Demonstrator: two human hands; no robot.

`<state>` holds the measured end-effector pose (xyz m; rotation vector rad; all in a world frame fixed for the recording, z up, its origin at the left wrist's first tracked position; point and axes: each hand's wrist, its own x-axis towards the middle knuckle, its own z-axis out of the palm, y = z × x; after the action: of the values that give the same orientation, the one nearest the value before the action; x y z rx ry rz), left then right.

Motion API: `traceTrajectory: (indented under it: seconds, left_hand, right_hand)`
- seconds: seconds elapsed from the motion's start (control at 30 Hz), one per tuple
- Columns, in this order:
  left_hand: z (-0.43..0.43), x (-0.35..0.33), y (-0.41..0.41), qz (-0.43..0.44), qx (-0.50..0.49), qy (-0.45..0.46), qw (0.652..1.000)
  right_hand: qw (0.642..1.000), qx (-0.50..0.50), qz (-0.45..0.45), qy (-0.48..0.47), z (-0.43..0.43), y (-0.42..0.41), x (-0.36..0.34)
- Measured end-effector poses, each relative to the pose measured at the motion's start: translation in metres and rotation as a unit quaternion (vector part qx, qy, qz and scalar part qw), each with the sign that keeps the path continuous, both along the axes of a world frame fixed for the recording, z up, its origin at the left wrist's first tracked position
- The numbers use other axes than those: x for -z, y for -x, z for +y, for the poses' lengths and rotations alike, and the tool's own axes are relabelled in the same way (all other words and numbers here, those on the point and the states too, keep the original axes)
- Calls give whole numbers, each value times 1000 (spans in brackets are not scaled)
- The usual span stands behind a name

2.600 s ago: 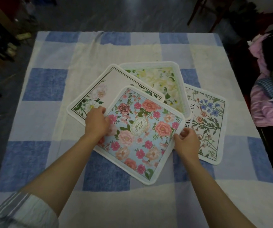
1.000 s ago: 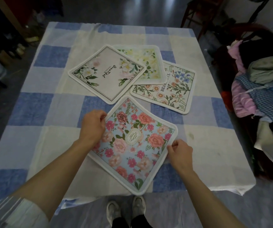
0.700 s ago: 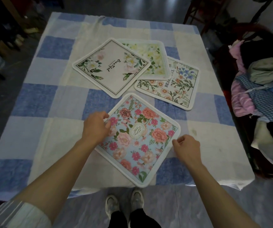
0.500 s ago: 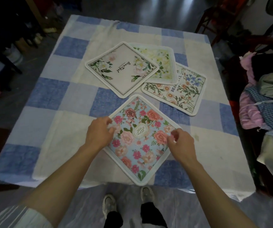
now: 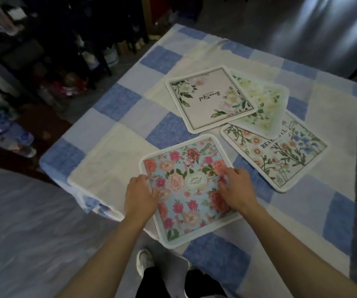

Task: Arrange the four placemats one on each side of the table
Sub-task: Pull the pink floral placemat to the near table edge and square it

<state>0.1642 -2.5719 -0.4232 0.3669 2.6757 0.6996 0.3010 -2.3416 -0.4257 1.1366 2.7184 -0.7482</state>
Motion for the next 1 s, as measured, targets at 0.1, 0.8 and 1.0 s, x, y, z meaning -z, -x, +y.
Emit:
traceTrajectory:
  seconds: [0.1,0.8,1.0]
  left_hand:
    - [7,4,-8,-54,-67,18,996]
    - [10,18,-1,32,-209,-118,970]
    - [18,6,21,53,-134,-134,981]
  right_hand:
    - [999,-7,-30,-14,8,3,10]
    - [998,45,-12,-31,29,1,21]
    - [995,97,16,-2,14,-14,15]
